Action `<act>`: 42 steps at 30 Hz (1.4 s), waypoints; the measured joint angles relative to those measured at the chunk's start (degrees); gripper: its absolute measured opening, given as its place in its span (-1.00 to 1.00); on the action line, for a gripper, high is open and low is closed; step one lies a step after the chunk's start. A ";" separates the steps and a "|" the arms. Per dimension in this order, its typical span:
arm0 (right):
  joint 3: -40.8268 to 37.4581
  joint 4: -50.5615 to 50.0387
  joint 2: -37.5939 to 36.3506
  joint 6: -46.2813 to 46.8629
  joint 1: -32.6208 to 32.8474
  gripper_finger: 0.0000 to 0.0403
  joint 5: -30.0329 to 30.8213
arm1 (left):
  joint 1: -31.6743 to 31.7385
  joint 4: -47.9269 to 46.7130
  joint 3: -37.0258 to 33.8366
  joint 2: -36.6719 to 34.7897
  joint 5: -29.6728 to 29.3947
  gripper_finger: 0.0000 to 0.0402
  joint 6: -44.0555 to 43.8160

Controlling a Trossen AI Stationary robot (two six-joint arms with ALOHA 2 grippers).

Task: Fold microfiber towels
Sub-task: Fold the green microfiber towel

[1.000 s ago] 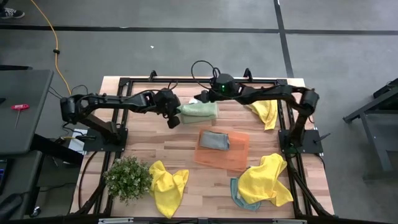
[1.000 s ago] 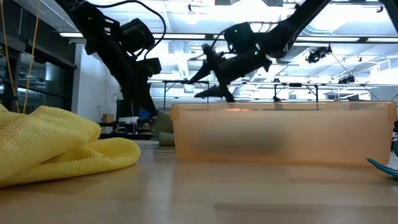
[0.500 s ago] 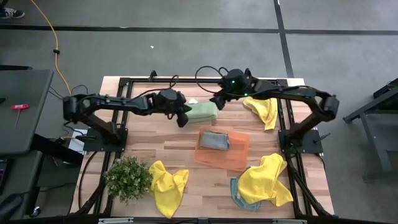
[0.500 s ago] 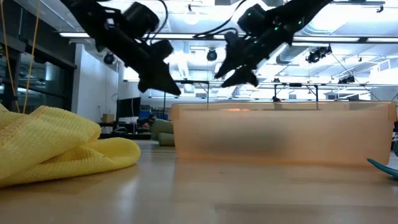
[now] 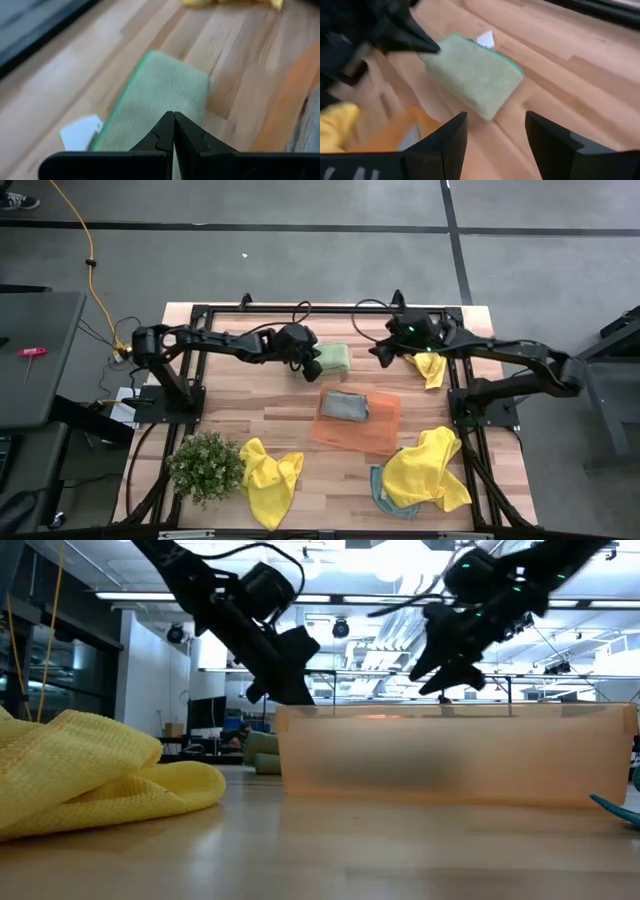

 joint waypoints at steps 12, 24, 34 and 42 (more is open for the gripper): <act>-13.10 12.70 -8.61 13.17 1.77 -0.06 0.67 | -2.78 -10.09 2.13 2.06 8.10 -1.00 -12.13; -13.14 13.05 -8.40 13.09 1.73 -0.06 2.86 | -4.87 -12.91 2.14 2.04 8.36 -1.00 -30.68; -13.14 13.05 -8.40 12.77 1.73 -0.06 4.07 | -3.63 -28.97 14.44 0.30 -5.30 -1.00 -23.81; -13.14 13.01 -8.40 12.78 1.75 -0.06 4.37 | -0.43 -36.63 15.00 5.64 -6.09 -1.00 -28.23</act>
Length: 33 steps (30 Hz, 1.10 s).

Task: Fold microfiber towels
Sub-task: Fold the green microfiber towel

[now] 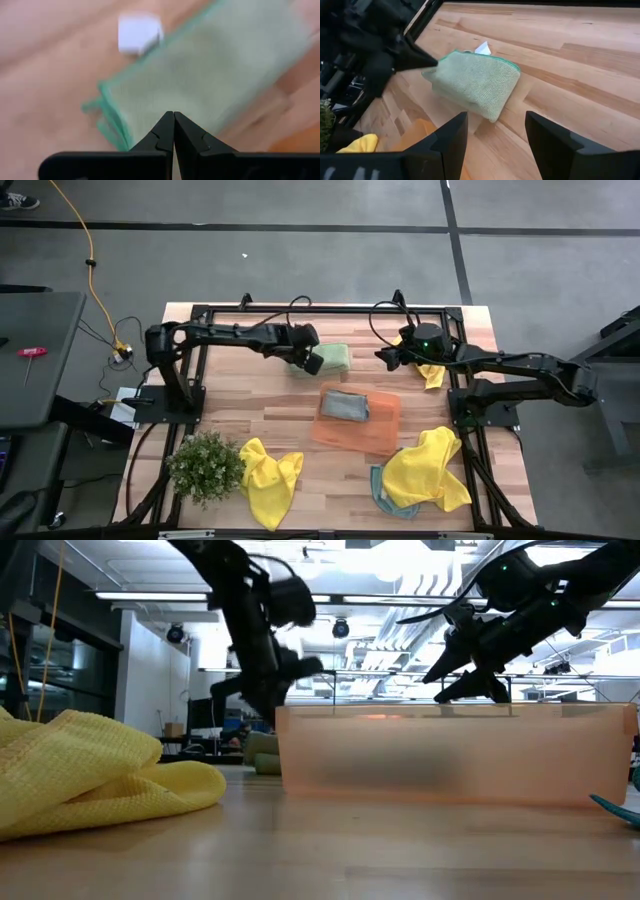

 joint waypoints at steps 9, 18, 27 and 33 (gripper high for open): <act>0.00 -0.02 0.02 0.13 -0.02 -0.06 0.13 | -6.25 0.92 -0.32 4.42 2.87 -1.00 -4.73; 0.02 -0.04 0.02 4.93 -0.04 -0.06 0.37 | -8.64 2.02 -0.19 8.52 1.81 -1.00 -4.79; 0.02 0.00 0.04 10.63 -0.04 -0.06 0.50 | -3.70 0.71 -0.27 5.97 0.30 -1.00 1.64; 0.04 -0.02 0.04 17.59 -0.09 -0.06 1.99 | 0.38 -1.32 -0.25 2.03 0.06 -1.00 8.90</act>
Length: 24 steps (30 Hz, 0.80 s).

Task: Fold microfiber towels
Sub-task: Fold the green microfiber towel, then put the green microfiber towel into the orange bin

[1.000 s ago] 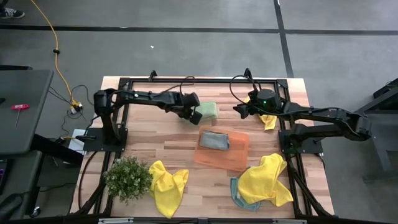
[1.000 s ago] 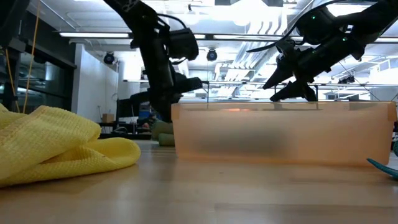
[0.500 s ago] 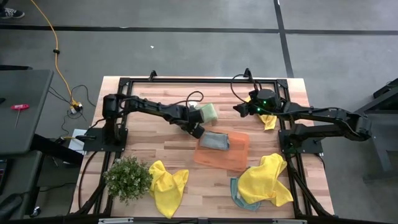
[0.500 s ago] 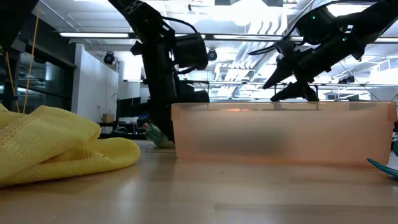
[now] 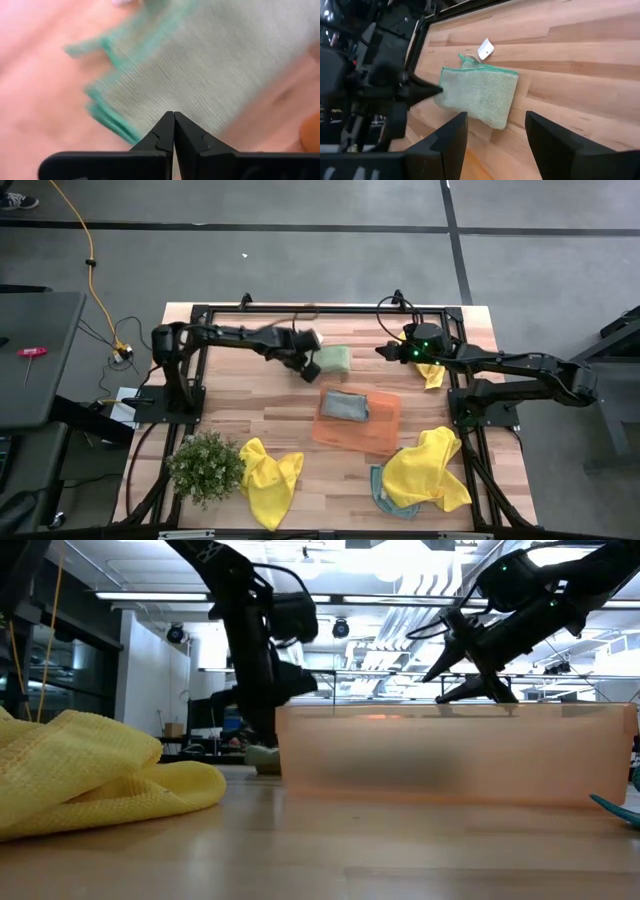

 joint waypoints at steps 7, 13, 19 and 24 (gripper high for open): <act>0.61 -0.13 3.16 3.66 -0.98 -0.06 -0.96 | 5.22 1.40 -0.82 -5.02 -2.41 -1.00 9.39; 5.97 -0.17 13.84 0.36 -1.36 -0.06 -4.29 | 8.18 18.70 -9.97 -11.36 3.35 -1.00 12.44; 14.29 0.07 27.35 -6.05 -1.38 -0.06 -6.12 | 8.07 27.74 -20.01 -14.66 6.32 -1.00 13.03; 20.52 0.07 37.29 -8.40 -1.38 -0.06 -12.81 | 8.08 30.71 -22.97 -13.36 8.85 -1.00 14.88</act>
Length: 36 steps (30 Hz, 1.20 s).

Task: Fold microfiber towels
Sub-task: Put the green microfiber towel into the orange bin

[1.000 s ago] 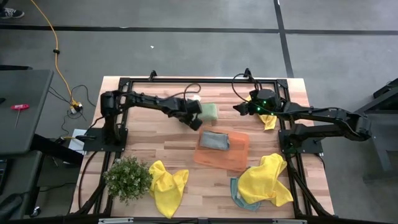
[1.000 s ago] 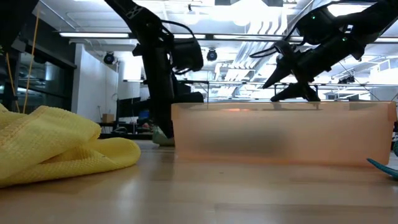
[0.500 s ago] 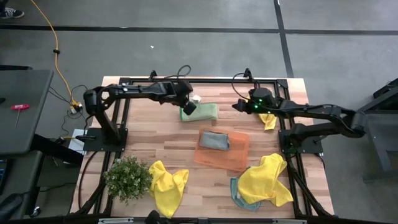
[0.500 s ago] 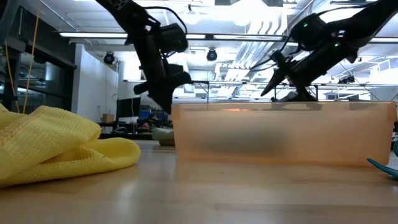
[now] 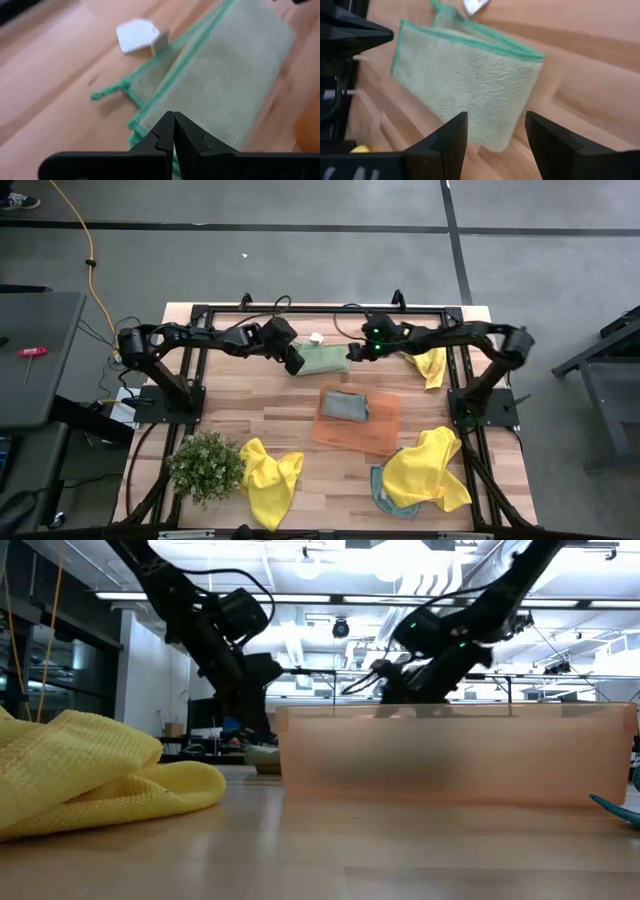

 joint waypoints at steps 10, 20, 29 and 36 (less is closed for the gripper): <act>3.08 -1.19 4.65 0.11 -0.09 0.18 -3.33 | 0.01 1.38 -0.04 1.90 -0.43 -1.00 2.08; 3.08 -4.07 4.61 1.75 -0.76 0.51 -3.17 | 1.01 1.02 -0.02 1.82 2.43 -1.00 4.62; 3.08 -4.01 4.61 8.99 -0.63 0.52 -0.76 | 3.19 0.27 0.00 2.69 3.79 -1.00 10.19; 3.13 -2.15 6.85 12.67 -0.45 0.52 -0.80 | 3.87 2.55 0.02 6.66 5.70 -1.00 15.75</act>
